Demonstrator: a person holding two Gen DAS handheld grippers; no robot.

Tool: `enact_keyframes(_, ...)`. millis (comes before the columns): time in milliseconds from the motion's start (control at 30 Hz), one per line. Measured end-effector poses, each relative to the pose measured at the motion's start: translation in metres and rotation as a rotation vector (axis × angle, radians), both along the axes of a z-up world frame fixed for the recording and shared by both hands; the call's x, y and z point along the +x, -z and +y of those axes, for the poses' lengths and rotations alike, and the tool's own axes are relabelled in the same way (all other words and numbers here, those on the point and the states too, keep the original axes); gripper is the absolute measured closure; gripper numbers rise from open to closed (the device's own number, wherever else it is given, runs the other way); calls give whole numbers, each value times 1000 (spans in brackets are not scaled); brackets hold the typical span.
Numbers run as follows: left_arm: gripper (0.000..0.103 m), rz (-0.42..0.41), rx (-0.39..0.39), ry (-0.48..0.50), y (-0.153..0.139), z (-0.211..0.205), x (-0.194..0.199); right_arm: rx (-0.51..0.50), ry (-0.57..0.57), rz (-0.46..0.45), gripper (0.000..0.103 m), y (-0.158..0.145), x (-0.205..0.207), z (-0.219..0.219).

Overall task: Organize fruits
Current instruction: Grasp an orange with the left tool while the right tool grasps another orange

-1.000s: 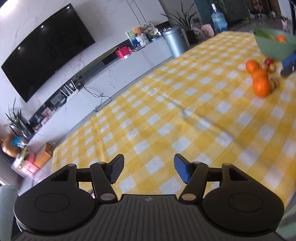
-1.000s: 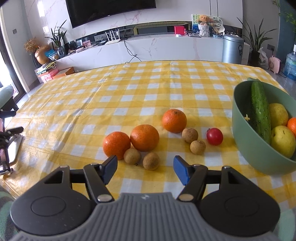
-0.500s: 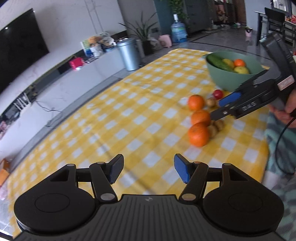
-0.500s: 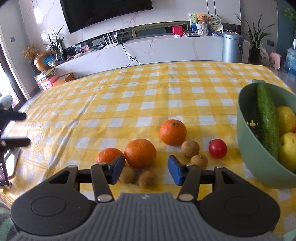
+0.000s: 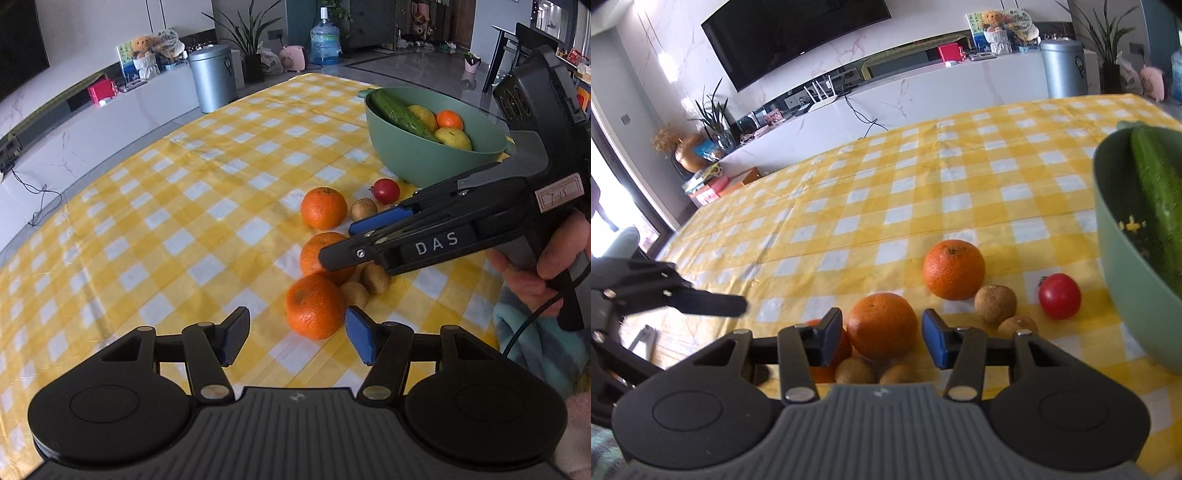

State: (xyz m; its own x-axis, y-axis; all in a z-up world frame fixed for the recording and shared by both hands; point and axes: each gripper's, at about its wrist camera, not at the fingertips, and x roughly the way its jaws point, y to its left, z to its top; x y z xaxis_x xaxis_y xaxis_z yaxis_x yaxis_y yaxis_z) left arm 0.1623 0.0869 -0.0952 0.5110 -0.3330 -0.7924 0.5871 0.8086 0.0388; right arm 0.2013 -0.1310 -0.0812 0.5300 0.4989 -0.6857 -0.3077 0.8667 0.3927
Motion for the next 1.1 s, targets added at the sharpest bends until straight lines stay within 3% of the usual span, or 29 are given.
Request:
enact_keyframes(333,47,93,-92,-84,20,-6,16,108,22,91,56,17,11,-9)
enact_keyframes(700,49,142,-226,-183,24,6,21,130,27,90,59,22,14,-10)
enact_keyframes(733,57,136,-229,-195,24,7,21,126,26,84,59,21,13,-9)
enact_keyframes(1100,60,62,-173,-216,0,-4,12,148,42,27,61,10,7,-18)
